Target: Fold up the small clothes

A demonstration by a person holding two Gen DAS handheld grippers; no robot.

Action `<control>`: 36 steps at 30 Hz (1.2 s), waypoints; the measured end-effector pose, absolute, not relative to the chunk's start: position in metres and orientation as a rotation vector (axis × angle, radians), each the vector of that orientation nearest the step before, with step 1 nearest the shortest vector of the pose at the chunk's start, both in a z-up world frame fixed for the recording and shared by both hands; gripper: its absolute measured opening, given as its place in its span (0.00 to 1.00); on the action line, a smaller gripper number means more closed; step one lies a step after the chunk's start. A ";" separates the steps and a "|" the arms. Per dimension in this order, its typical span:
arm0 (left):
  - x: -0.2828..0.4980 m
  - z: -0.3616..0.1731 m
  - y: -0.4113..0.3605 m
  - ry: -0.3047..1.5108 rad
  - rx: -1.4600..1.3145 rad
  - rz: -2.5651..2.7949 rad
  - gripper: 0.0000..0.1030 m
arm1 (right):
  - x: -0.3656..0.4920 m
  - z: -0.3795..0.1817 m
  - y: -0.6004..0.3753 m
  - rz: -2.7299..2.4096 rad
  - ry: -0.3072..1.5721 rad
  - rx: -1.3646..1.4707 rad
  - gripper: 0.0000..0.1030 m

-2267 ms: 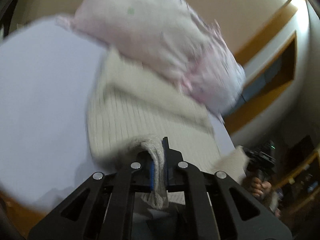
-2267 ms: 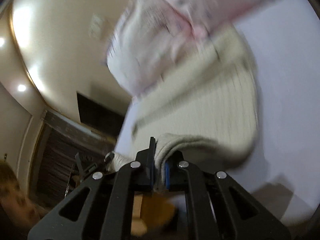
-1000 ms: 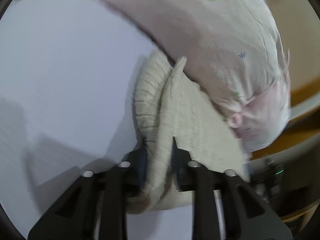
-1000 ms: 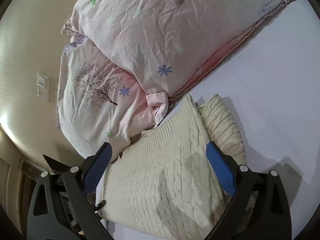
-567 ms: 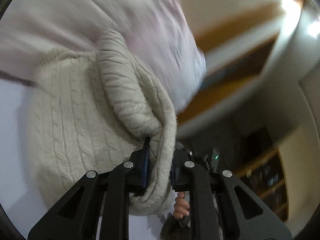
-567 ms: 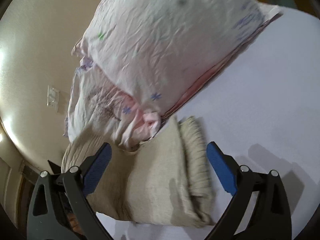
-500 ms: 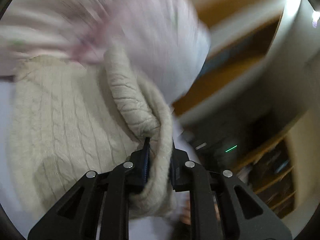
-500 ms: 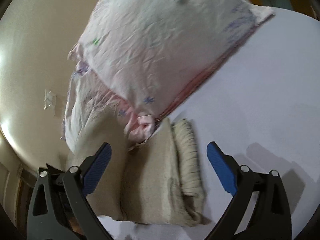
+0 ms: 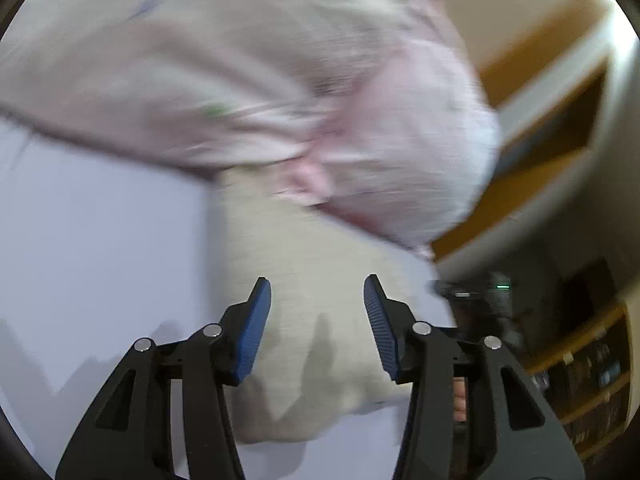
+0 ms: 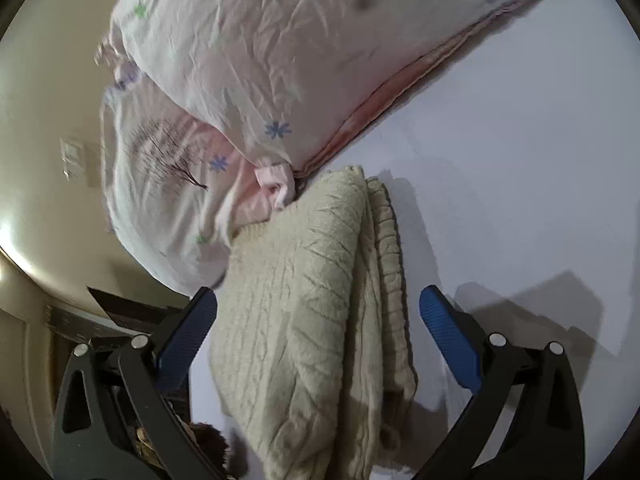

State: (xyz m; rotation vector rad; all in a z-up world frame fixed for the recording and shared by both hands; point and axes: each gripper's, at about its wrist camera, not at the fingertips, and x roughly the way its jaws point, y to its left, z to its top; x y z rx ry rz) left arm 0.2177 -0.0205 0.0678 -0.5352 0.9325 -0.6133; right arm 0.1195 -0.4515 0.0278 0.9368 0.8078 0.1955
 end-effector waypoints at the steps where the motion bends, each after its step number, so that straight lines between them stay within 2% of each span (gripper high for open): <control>1: 0.222 0.056 -0.012 0.968 -0.531 -0.594 0.48 | 0.126 0.026 -0.448 0.178 0.843 0.913 0.98; 3: 0.226 0.045 -0.021 1.018 -0.505 -0.586 0.49 | 0.133 0.021 -0.444 0.158 0.892 0.886 0.98; 7: 0.223 0.035 -0.044 1.042 -0.444 -0.578 0.65 | 0.138 0.016 -0.433 0.187 0.920 0.845 0.96; 10: 0.224 0.028 -0.054 1.053 -0.460 -0.584 0.67 | 0.136 0.009 -0.429 0.237 0.912 0.854 0.70; 11: 0.226 0.026 -0.055 1.054 -0.472 -0.581 0.68 | 0.134 0.008 -0.428 0.232 0.897 0.844 0.47; 13: 0.229 0.017 -0.053 1.072 -0.506 -0.591 0.66 | 0.134 0.003 -0.423 0.266 0.895 0.867 0.35; 14: 0.232 0.014 -0.051 1.078 -0.519 -0.598 0.58 | 0.133 0.004 -0.423 0.272 0.882 0.878 0.32; 17: 0.225 0.026 -0.042 1.047 -0.485 -0.655 0.35 | 0.127 0.023 -0.413 0.304 0.822 0.844 0.29; 19: 0.213 0.042 -0.029 0.996 -0.468 -0.690 0.34 | 0.123 0.041 -0.400 0.389 0.764 0.827 0.28; 24: 0.181 0.068 0.023 0.857 -0.374 -0.623 0.37 | 0.133 0.059 -0.348 0.473 0.750 0.679 0.31; 26: 0.180 0.061 0.033 0.880 -0.276 -0.496 0.41 | 0.150 0.048 -0.328 0.381 0.835 0.572 0.41; 27: 0.180 0.056 0.037 0.899 -0.245 -0.434 0.42 | 0.154 0.045 -0.322 0.291 0.865 0.500 0.42; 29: 0.170 0.054 0.055 0.881 -0.276 -0.401 0.45 | 0.146 0.048 -0.325 0.210 0.847 0.473 0.58; 30: 0.166 0.057 0.059 0.866 -0.281 -0.394 0.46 | 0.137 0.052 -0.329 0.229 0.809 0.514 0.58; 33: 0.145 0.067 0.066 0.806 -0.273 -0.378 0.57 | 0.112 0.065 -0.329 0.307 0.736 0.548 0.63; 34: 0.137 0.068 0.067 0.797 -0.272 -0.383 0.59 | 0.111 0.062 -0.319 0.327 0.762 0.517 0.56; 35: 0.133 0.068 0.065 0.795 -0.268 -0.381 0.59 | 0.114 0.059 -0.311 0.314 0.788 0.471 0.20; 36: 0.128 0.068 0.063 0.795 -0.262 -0.379 0.59 | 0.120 0.056 -0.301 0.252 0.807 0.402 0.12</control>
